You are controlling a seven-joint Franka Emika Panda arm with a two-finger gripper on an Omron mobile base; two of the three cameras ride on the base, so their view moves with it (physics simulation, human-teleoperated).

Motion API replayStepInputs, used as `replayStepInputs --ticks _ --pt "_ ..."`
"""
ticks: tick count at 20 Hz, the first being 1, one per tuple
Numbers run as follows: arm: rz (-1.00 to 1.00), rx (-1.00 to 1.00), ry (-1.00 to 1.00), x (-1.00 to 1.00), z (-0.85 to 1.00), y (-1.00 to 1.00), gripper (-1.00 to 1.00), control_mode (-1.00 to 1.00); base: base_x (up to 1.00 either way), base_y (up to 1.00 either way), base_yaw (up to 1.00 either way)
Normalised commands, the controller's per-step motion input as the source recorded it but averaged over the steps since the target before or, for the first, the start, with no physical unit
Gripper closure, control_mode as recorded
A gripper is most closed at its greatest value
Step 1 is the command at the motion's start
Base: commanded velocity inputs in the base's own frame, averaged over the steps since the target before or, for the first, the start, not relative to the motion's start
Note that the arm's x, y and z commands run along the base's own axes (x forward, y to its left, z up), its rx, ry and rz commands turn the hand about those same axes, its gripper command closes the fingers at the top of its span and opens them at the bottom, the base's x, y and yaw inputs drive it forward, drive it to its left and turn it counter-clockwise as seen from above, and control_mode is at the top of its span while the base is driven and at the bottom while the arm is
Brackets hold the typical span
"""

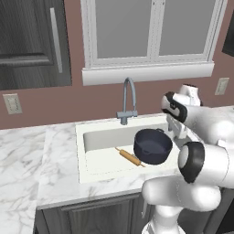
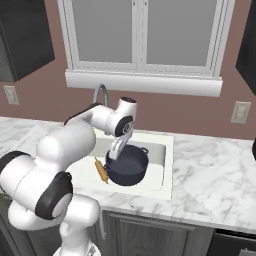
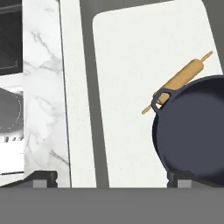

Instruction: Pick the pot and glass cup and place them in the sink. Then turn on the water.

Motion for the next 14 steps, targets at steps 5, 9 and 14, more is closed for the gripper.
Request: replayStepInputs --ticks 5,9,14 --pt "0.0 -0.01 -0.06 -0.73 0.67 0.42 -1.0 -1.0 0.0 0.0 0.0" --pt "0.0 -0.01 -0.03 -0.89 0.52 0.48 -1.0 -1.0 0.0 0.0 0.0" --pt "0.0 -0.01 -0.06 -0.86 0.58 0.41 -1.0 -1.0 0.0 0.0 0.0"
